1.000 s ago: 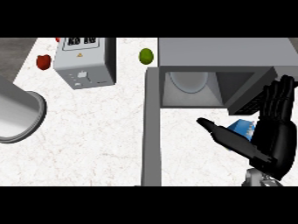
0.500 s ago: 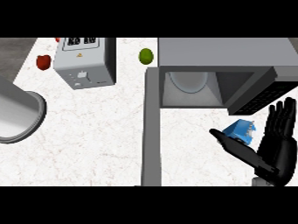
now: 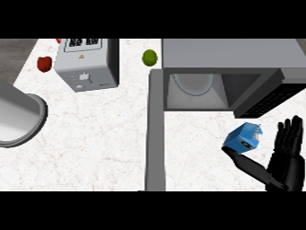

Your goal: Pick up the milk, place it into the microwave and close the microwave

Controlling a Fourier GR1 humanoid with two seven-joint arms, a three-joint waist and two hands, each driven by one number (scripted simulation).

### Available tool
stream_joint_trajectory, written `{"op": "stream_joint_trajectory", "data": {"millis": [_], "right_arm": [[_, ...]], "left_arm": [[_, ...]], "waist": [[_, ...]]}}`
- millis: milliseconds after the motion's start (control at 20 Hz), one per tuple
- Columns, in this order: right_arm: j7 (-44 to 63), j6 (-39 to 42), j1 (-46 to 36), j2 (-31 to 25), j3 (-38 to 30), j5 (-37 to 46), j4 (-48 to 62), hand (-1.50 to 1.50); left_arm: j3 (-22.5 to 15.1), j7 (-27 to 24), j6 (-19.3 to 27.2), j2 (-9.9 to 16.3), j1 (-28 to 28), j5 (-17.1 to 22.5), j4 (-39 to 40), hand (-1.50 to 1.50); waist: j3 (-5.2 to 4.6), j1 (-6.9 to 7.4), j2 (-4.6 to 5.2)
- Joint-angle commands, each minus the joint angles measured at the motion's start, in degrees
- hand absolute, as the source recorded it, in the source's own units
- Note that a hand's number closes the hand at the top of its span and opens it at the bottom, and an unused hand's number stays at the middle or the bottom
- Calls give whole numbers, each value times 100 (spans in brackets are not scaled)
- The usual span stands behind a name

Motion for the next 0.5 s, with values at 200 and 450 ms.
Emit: {"op": "stream_joint_trajectory", "data": {"millis": [200,450], "right_arm": [[-729,448,-164,-92,-297,-144,833,-150],[-1065,506,-694,-129,-582,-184,1646,-150]], "left_arm": [[319,134,-263,44,-29,313,21,-150],[286,457,29,53,-203,299,-289,-150]], "waist": [[-1,5,2],[0,9,5]]}}
